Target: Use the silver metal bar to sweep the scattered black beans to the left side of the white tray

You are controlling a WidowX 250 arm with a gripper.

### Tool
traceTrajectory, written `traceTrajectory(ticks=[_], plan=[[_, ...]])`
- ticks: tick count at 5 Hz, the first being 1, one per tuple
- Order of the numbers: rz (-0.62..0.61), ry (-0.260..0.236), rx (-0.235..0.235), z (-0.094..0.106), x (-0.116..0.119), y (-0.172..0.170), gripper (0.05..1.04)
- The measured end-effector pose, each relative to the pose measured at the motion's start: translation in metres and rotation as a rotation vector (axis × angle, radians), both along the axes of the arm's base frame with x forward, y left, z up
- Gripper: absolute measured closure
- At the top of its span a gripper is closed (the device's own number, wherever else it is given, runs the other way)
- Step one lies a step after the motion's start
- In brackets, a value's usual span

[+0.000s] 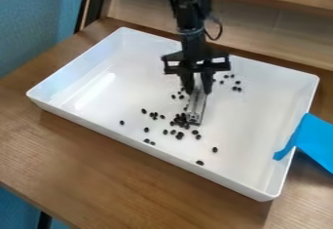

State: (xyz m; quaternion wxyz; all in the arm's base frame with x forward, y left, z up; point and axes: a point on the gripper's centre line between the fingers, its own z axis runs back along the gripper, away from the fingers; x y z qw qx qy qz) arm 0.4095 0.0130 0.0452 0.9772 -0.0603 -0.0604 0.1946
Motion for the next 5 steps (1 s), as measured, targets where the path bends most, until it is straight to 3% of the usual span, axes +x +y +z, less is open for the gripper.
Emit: traceTrajectory(ticks=[1, 4, 5], plan=[[-0.024, 0.002, -0.006, -0.001, -0.01, 0.018, 0.734], [-0.084, 0.016, -0.03, 0.0, -0.05, 0.119, 0.734], [-0.08, -0.01, -0.018, 0.011, -0.058, 0.158, 0.734]])
